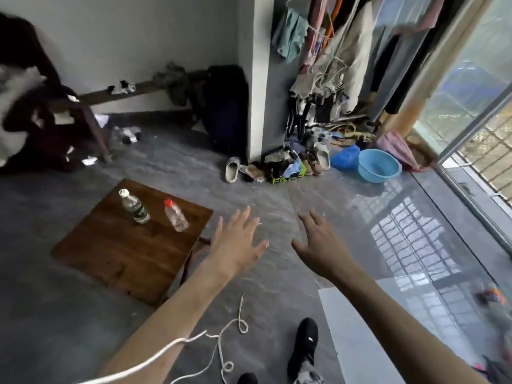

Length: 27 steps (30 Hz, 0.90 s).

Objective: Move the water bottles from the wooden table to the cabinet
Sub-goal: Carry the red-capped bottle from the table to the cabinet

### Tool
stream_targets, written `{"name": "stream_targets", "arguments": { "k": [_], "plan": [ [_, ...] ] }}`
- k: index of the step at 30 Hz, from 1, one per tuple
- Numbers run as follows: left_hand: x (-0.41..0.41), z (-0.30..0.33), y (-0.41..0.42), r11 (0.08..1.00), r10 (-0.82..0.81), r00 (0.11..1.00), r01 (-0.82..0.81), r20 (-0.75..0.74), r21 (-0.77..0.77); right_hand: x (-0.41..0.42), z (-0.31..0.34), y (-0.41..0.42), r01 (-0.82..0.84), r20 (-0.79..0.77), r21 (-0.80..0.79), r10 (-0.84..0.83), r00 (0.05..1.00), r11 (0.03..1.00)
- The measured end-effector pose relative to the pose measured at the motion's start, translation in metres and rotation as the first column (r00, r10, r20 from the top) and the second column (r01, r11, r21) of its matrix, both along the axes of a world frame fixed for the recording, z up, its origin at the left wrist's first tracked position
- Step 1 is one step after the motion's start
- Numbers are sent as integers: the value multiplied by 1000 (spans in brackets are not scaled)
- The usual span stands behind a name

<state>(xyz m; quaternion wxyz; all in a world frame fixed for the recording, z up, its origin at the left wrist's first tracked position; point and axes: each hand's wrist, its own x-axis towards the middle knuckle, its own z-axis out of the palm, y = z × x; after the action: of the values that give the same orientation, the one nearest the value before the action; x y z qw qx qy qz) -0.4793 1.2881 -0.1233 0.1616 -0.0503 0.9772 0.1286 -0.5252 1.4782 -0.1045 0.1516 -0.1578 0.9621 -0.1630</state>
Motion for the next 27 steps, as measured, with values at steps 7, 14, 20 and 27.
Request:
{"name": "stream_targets", "arguments": {
  "k": [7,14,20,27],
  "plan": [
    [-64,1,-4,981,187,982,-187,-17,-59,-108,-6,-5,-203,-18,43,204,979,978],
    [-86,4,-15,880,457,888,-460,-49,-120,-198,-5,-42,-459,-8,56,460,888,887],
    [-64,-7,-45,724,682,731,-677,-8,-131,-211,-11,-112,-673,47,30,672,739,739],
    [-58,-34,-87,538,843,536,-838,48,-92,-216,-17,-204,-822,95,20,817,568,569]
  ]
}}
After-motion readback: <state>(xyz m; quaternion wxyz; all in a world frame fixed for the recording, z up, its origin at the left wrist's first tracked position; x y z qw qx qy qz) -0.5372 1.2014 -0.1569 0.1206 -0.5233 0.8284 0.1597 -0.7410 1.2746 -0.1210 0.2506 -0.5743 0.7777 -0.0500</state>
